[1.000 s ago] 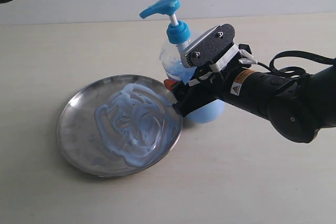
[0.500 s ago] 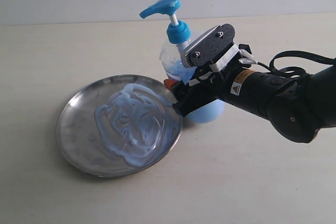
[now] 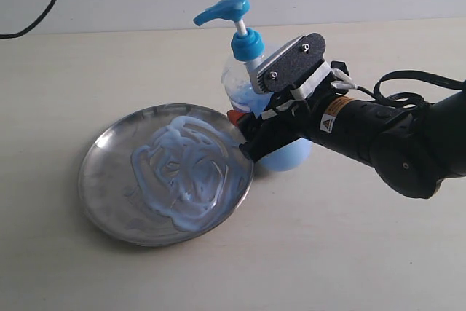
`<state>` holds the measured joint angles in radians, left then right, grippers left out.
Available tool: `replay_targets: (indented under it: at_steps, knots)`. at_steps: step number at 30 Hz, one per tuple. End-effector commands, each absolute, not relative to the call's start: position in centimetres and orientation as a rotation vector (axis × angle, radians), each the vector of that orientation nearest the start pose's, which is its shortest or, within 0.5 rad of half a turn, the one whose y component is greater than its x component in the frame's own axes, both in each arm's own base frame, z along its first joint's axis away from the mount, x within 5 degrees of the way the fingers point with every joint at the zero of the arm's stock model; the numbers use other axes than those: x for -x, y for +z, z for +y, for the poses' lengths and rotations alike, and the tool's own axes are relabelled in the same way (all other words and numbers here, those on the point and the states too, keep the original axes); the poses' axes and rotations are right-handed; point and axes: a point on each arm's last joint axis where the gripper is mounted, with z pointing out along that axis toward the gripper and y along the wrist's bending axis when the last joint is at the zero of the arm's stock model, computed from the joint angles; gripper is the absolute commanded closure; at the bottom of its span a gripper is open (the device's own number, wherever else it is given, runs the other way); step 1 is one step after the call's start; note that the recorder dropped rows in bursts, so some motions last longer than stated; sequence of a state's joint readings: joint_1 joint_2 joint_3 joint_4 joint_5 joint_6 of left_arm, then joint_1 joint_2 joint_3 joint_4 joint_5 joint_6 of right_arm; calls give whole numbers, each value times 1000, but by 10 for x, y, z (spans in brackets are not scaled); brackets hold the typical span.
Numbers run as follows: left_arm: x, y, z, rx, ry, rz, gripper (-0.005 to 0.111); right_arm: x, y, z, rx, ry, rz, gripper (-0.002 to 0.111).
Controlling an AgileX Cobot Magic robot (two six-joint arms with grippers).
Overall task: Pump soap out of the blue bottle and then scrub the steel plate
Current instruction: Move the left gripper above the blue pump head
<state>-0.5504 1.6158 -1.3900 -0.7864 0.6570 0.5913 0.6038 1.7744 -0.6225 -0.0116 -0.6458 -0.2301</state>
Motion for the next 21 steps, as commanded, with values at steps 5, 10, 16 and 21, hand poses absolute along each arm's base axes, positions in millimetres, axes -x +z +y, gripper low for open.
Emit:
replay_targets:
  at_steps: [5, 10, 16, 21]
  knots:
    - [-290, 343, -232, -818, -822, 2111, 107, -266, 162, 185, 777, 260, 1700, 108]
    - [-290, 343, -232, -822, -812, 2110, 107, -266, 162, 185, 777, 260, 1700, 108]
    - [-291, 341, -231, -834, -797, 2113, 107, -266, 162, 185, 777, 260, 1700, 108]
    - [-295, 330, -235, -843, -806, 2152, 107, -266, 162, 185, 779, 260, 1699, 108]
